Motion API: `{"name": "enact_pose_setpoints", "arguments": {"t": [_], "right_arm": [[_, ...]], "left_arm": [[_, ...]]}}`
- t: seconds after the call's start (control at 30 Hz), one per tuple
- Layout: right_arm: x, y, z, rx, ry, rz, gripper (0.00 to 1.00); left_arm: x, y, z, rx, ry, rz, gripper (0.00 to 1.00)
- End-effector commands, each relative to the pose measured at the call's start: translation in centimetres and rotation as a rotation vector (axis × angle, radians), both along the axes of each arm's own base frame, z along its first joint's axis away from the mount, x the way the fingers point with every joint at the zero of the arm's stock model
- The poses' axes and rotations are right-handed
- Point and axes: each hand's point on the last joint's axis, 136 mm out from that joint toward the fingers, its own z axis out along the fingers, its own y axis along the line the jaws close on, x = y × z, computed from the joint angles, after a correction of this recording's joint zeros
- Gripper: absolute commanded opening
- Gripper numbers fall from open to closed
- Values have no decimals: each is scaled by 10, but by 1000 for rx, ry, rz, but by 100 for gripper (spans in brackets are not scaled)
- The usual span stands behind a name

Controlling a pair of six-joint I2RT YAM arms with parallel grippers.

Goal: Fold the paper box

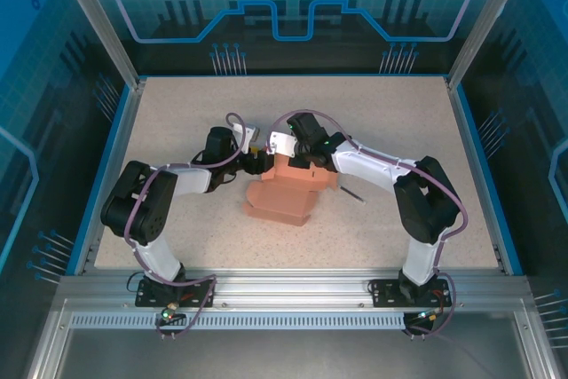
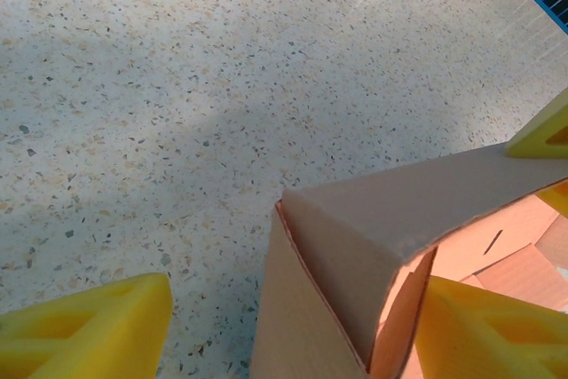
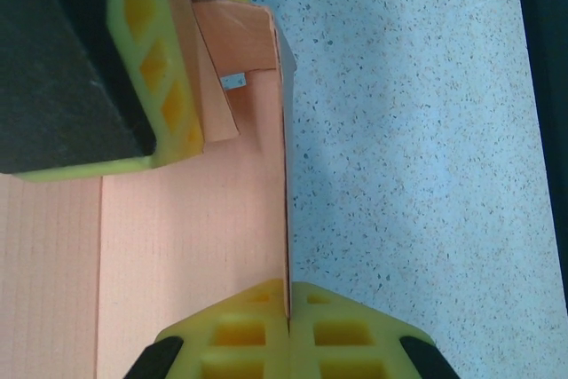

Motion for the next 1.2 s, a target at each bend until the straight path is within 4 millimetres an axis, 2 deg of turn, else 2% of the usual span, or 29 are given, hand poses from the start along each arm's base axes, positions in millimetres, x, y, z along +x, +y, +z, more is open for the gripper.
{"name": "enact_pose_setpoints", "arguments": {"t": [0.0, 0.23, 0.57, 0.8, 1.17], "right_arm": [[-1, -1, 21, 68, -8, -1, 0], [-9, 4, 19, 91, 12, 15, 0], [-8, -3, 12, 33, -39, -18, 0], [-15, -2, 11, 32, -65, -36, 0], [-30, 3, 15, 94, -20, -35, 0]], "left_arm": [[-2, 2, -7, 30, 6, 0, 69], [4, -1, -16, 90, 5, 8, 58], [19, 0, -10, 83, -62, 81, 38], [27, -4, -11, 96, -80, 148, 24], [34, 18, -23, 312, -113, 333, 20]]}}
